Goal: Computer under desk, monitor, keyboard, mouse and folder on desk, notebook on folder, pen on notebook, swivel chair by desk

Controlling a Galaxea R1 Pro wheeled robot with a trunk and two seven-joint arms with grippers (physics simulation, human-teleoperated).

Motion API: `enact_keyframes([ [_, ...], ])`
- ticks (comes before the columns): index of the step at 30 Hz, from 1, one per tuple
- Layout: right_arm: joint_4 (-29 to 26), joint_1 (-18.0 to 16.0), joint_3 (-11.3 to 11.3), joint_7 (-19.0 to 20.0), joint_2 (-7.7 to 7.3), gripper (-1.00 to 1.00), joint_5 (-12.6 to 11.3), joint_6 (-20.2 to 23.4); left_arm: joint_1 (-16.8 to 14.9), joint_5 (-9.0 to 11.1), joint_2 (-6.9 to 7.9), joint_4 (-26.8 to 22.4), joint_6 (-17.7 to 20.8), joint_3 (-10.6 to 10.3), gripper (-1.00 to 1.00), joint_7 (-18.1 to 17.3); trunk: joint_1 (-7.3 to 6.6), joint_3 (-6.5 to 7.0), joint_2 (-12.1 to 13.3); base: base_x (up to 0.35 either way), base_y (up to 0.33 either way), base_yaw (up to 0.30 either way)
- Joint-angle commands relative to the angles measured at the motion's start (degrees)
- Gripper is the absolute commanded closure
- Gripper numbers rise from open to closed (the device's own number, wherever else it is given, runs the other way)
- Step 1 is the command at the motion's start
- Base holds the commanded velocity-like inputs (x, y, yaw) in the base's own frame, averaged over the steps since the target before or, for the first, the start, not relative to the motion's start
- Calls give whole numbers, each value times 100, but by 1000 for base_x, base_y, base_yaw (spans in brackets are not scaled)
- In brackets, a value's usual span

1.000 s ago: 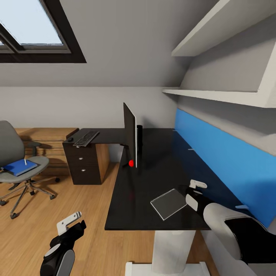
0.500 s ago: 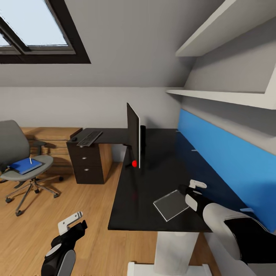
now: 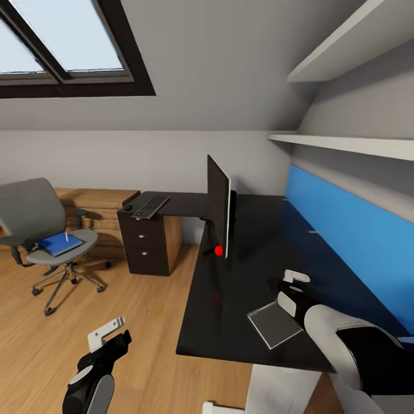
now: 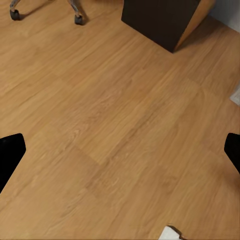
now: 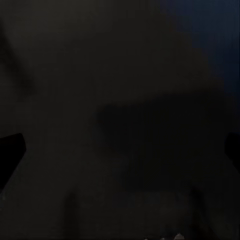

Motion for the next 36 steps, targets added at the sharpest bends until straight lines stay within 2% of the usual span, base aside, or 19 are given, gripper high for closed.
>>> enact_keyframes([
  [1,2,-4,47,-9,0,-100,-58,-16,-4,51,-3,-8,17,-4,-100,34,2,-6,-3,243,14,29],
  [3,3,-4,46,-7,-3,-100,-58,-16,-4,49,-3,-4,19,-13,-100,34,2,-6,-3,190,10,21],
  [7,28,3,56,-28,43,-100,-56,-68,-4,12,-124,19,-36,117,-100,58,2,-6,-3,0,0,0],
  [10,28,3,56,-28,43,-100,-56,-68,-4,12,-124,19,-36,171,-100,58,2,-6,-3,0,0,0],
  [20,-9,21,62,-20,-153,-100,-38,-109,-4,11,30,2,-38,184,-100,53,2,-6,-3,0,0,0],
  [26,-10,22,66,0,-183,-100,-32,-111,-4,11,55,1,-38,172,-100,44,2,-6,-3,18,0,0],
  [36,2,22,69,-13,-184,-100,-32,-82,-4,11,59,1,-34,155,-100,42,2,-6,-3,233,0,0],
])
